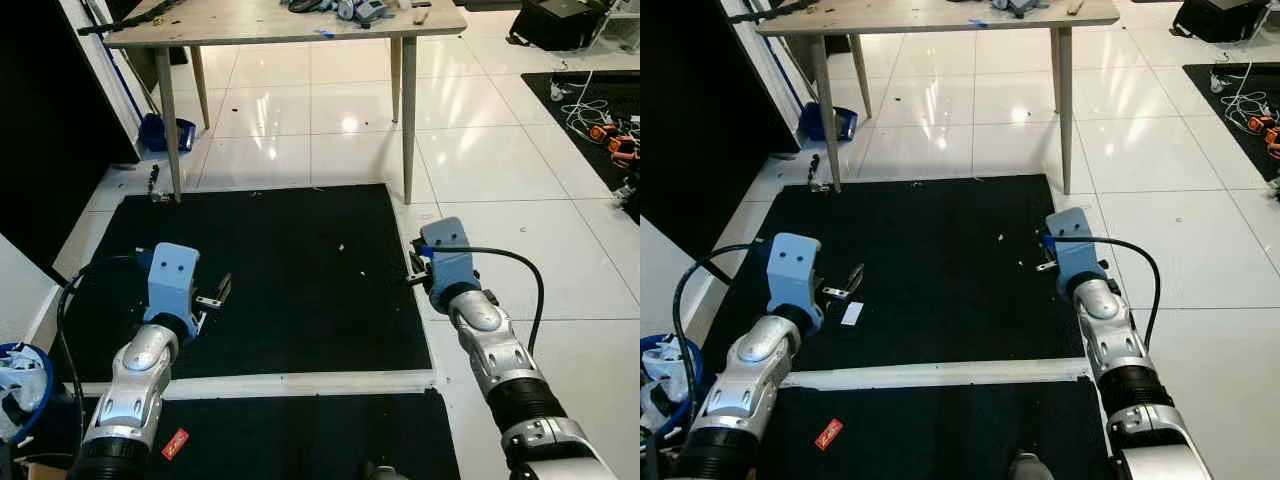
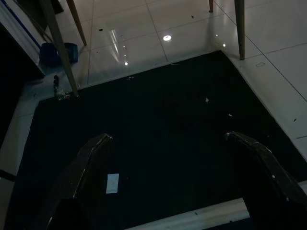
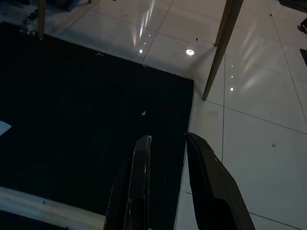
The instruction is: Picking trash to rubbish bin
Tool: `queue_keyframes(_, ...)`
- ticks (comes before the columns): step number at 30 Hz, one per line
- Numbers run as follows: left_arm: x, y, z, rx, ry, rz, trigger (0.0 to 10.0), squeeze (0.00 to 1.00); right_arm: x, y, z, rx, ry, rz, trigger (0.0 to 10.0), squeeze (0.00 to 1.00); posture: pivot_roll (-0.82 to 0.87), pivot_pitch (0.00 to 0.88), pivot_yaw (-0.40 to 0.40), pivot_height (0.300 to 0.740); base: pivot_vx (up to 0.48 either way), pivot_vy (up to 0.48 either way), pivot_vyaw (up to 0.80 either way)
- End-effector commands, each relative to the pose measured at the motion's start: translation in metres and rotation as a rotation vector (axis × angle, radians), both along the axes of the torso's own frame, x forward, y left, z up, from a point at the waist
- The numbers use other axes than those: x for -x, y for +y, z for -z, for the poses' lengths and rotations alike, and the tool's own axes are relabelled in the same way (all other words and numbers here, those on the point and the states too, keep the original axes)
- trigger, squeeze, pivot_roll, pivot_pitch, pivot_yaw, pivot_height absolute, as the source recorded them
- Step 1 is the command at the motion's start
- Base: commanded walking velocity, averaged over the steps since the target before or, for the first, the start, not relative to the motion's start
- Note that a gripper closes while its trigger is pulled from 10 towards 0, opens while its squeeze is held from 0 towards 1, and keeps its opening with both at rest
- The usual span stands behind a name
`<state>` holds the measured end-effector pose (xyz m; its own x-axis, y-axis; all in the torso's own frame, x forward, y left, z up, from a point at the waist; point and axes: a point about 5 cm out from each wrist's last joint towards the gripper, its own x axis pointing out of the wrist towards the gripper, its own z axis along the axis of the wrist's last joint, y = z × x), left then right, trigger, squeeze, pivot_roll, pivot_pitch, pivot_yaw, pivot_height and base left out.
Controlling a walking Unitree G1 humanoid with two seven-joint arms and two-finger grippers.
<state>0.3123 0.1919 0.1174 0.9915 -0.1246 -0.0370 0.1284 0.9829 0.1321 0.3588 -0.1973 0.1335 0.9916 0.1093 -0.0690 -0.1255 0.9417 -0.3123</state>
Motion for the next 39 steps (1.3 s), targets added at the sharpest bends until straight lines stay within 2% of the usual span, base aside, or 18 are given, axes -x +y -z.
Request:
queue_keyframes(1, 0.002, 0.004, 0.006, -0.012, 0.024, -0.007, 10.0, 0.00, 0.000, 0.001, 0.002, -0.004, 0.005, -0.004, 10.0, 0.00, -0.17, 0.136, 0.099, 0.740, 0.000, 0.000, 0.00)
queue_keyframes(3, 0.002, 0.006, 0.006, -0.013, 0.022, -0.009, 10.0, 0.00, 0.000, 0.002, 0.003, -0.005, 0.005, -0.006, 10.0, 0.00, -0.17, 0.136, 0.099, 0.740, 0.000, 0.000, 0.00)
queue_keyframes(7, -0.002, 0.011, 0.002, -0.023, 0.011, -0.035, 10.0, 0.00, 0.000, 0.003, 0.004, -0.033, -0.001, 0.001, 10.0, 0.00, -0.11, 0.131, 0.039, 0.740, 0.000, 0.000, 0.00)
queue_keyframes(9, -0.002, 0.015, 0.000, -0.031, 0.008, -0.047, 10.0, 0.00, 0.003, 0.005, 0.007, -0.056, -0.005, 0.013, 10.0, 0.00, -0.09, 0.128, 0.061, 0.740, 0.000, 0.000, 0.00)
queue_keyframes(10, 0.000, 0.024, -0.005, -0.053, -0.003, -0.068, 10.0, 0.00, 0.011, 0.009, 0.018, -0.132, 0.000, 0.039, 10.0, 0.00, -0.07, 0.131, 0.050, 0.740, 0.000, 0.000, 0.00)
queue_keyframes(16, 0.008, 0.032, -0.011, -0.078, -0.024, -0.105, 10.0, 0.00, 0.024, 0.023, 0.033, -0.197, 0.013, 0.037, 10.0, 0.00, 0.02, 0.116, 0.018, 0.740, 0.000, 0.000, 0.00)
queue_keyframes(18, 0.009, 0.032, -0.012, -0.084, -0.026, -0.108, 10.0, 0.00, 0.025, 0.024, 0.035, -0.199, 0.016, 0.039, 10.0, 0.00, 0.02, 0.116, 0.018, 0.740, 0.000, 0.000, 0.00)
queue_keyframes(19, 0.013, 0.028, -0.017, -0.090, -0.042, -0.115, 10.0, 0.00, 0.029, 0.021, 0.043, -0.236, 0.036, 0.068, 10.0, 0.00, 0.11, 0.118, -0.035, 0.740, 0.000, 0.000, 0.00)
queue_keyframes(21, 0.018, 0.023, -0.023, -0.091, -0.062, -0.128, 10.0, 0.00, 0.036, 0.018, 0.055, -0.279, 0.069, 0.093, 10.0, 0.00, 0.15, 0.123, -0.056, 0.740, 0.000, 0.000, 0.00)
queue_keyframes(23, 0.020, 0.022, -0.024, -0.091, -0.065, -0.132, 10.0, 0.00, 0.038, 0.019, 0.058, -0.275, 0.082, 0.080, 10.0, 0.00, 0.14, 0.121, -0.066, 0.740, 0.000, 0.000, 0.00)
queue_keyframes(29, 0.026, 0.031, 0.008, -0.051, 0.004, -0.181, 10.0, 0.00, 0.046, 0.036, 0.077, -0.266, 0.148, 0.002, 10.0, 0.00, 0.10, 0.068, -0.103, 0.740, 0.000, 0.000, 0.00)
queue_keyframes(32, 0.029, 0.025, 0.027, -0.041, 0.046, -0.151, 10.0, 0.00, 0.049, 0.042, 0.085, -0.293, 0.168, -0.001, 10.0, 0.00, 0.07, 0.053, -0.122, 0.740, 0.000, 0.000, 0.00)
queue_keyframes(33, 0.029, 0.025, 0.027, -0.041, 0.046, -0.151, 10.0, 0.00, 0.049, 0.042, 0.085, -0.293, 0.168, -0.001, 10.0, 0.00, 0.07, 0.053, -0.122, 0.740, 0.000, 0.000, 0.00)
queue_keyframes(35, 0.038, 0.019, 0.040, 0.033, 0.061, -0.178, 10.0, 0.00, 0.055, 0.044, 0.091, -0.268, 0.184, 0.001, 10.0, 0.00, 0.03, 0.049, -0.134, 0.740, 0.000, 0.000, 0.00)
queue_keyframes(39, 0.043, 0.012, 0.054, 0.057, 0.106, -0.188, 10.0, 0.00, 0.060, 0.046, 0.096, -0.305, 0.195, 0.005, 10.0, 0.00, 0.03, 0.048, -0.134, 0.740, 0.000, 0.000, 0.00)
